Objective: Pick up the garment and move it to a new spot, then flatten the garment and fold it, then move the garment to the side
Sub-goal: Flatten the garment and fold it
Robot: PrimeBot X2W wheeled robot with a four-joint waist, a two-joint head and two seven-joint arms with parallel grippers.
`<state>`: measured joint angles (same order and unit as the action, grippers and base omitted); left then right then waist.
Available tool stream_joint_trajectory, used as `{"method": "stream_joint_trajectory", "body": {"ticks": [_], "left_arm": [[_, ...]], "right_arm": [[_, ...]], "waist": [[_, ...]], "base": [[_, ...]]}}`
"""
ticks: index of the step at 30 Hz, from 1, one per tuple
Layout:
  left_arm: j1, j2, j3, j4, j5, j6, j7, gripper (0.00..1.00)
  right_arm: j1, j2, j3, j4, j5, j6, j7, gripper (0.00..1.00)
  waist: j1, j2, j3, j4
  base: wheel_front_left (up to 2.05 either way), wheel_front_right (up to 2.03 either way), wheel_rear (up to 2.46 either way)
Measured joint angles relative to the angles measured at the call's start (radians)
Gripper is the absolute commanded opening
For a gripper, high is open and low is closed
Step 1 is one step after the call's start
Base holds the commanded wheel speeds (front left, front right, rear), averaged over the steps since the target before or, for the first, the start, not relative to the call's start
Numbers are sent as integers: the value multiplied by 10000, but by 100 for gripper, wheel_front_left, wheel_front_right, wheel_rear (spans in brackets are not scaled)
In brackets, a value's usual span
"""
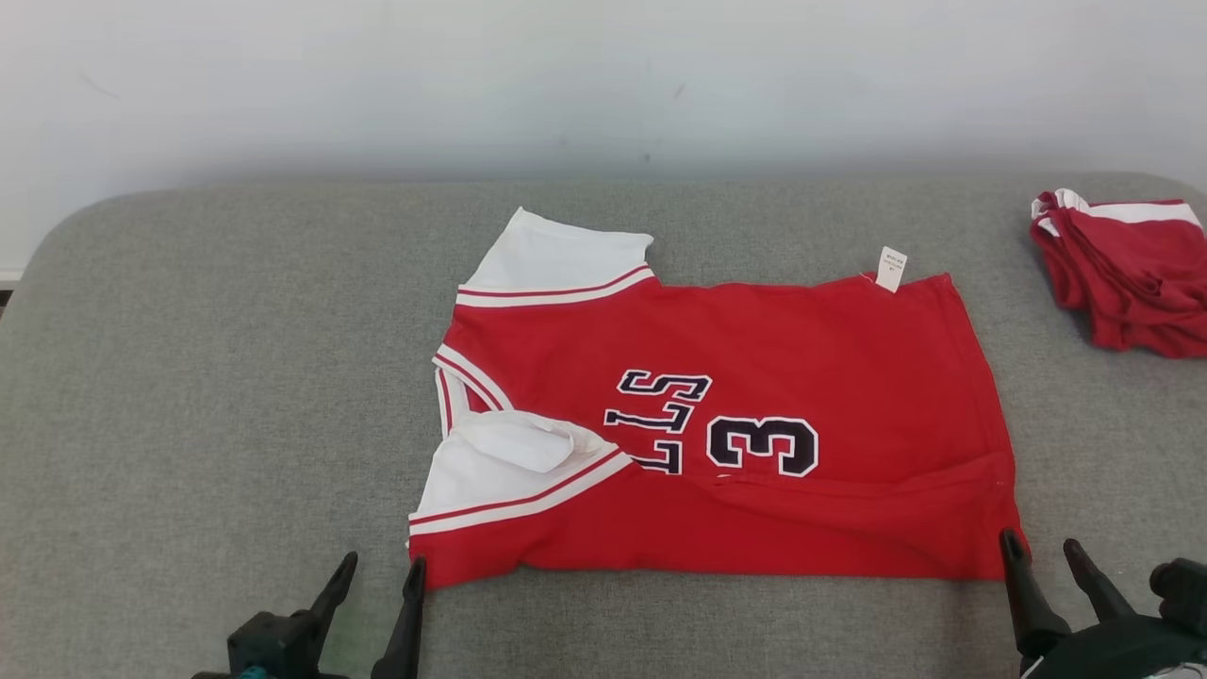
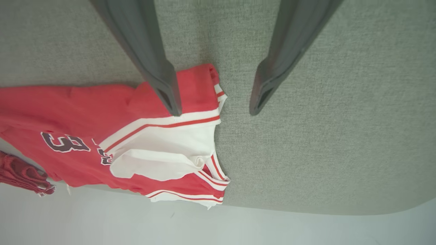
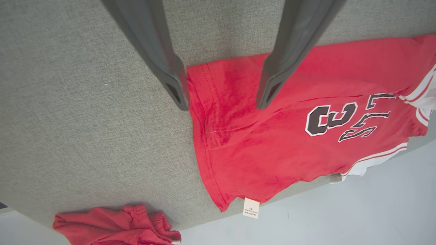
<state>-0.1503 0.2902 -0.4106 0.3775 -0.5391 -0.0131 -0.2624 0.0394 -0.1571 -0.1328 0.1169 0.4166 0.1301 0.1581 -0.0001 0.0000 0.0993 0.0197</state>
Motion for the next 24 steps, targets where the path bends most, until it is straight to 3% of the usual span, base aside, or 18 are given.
{"method": "stream_joint_trajectory", "body": {"ticks": [22,23,24], "left_arm": [[-1517,-625,-385,2533,199,-840,-2,100],[-1604,-654,-368,2642,174,-849,-2,95],[-1695,-690,-362,2782,117,-853,-4,49]], "right_arm": [[-2011,-163,366,3164,-612,0,-610,100],[-2099,-130,412,3283,-600,0,-616,100],[-2203,-96,453,3415,-579,0,-633,40]], "waist": [[0,0,869,-137],[0,0,909,-142],[1,1,947,-148]], "base": [[0,0,0],[0,0,0],[0,0,0]]}}
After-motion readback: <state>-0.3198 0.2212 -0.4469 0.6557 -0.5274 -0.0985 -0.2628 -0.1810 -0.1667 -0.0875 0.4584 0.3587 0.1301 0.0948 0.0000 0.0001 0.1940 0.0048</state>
